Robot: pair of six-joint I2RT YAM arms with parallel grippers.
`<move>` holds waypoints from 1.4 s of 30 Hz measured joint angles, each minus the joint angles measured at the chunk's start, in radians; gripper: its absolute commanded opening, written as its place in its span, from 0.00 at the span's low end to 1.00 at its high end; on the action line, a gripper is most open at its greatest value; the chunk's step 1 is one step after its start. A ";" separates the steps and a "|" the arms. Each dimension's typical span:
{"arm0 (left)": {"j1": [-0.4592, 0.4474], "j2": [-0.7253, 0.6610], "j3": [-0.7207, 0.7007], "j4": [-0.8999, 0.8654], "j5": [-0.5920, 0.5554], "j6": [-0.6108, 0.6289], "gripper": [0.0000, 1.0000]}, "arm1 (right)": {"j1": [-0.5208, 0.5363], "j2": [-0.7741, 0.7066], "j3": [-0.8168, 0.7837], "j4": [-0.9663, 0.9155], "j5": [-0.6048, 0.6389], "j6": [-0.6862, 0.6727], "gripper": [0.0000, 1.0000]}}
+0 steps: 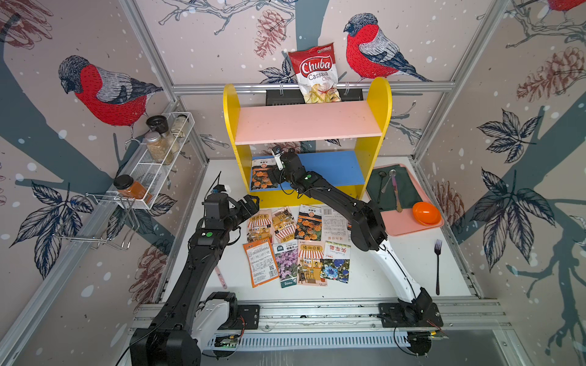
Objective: Take the seed bag off the shelf
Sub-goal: Pick up the seed packet from the shelf.
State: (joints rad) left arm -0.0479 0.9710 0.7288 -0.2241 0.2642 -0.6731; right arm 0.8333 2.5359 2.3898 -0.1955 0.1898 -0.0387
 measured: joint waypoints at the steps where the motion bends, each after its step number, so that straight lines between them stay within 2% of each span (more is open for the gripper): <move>1: 0.000 0.000 -0.002 0.001 0.000 0.000 0.92 | -0.001 0.000 0.000 0.000 0.000 -0.006 0.97; 13: 0.000 0.004 -0.003 0.003 0.007 0.000 0.92 | 0.004 0.001 -0.002 -0.042 -0.053 -0.060 0.97; 30: 0.000 0.041 0.007 0.016 0.021 0.000 0.91 | 0.004 -0.143 -0.222 -0.016 -0.109 -0.098 0.96; 42: 0.000 0.120 0.050 0.042 0.034 0.025 0.87 | -0.008 -0.172 -0.236 -0.021 -0.162 -0.114 0.97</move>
State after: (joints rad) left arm -0.0479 1.0908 0.7784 -0.1822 0.2981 -0.6483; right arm 0.8249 2.3642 2.1540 -0.2161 0.0277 -0.1532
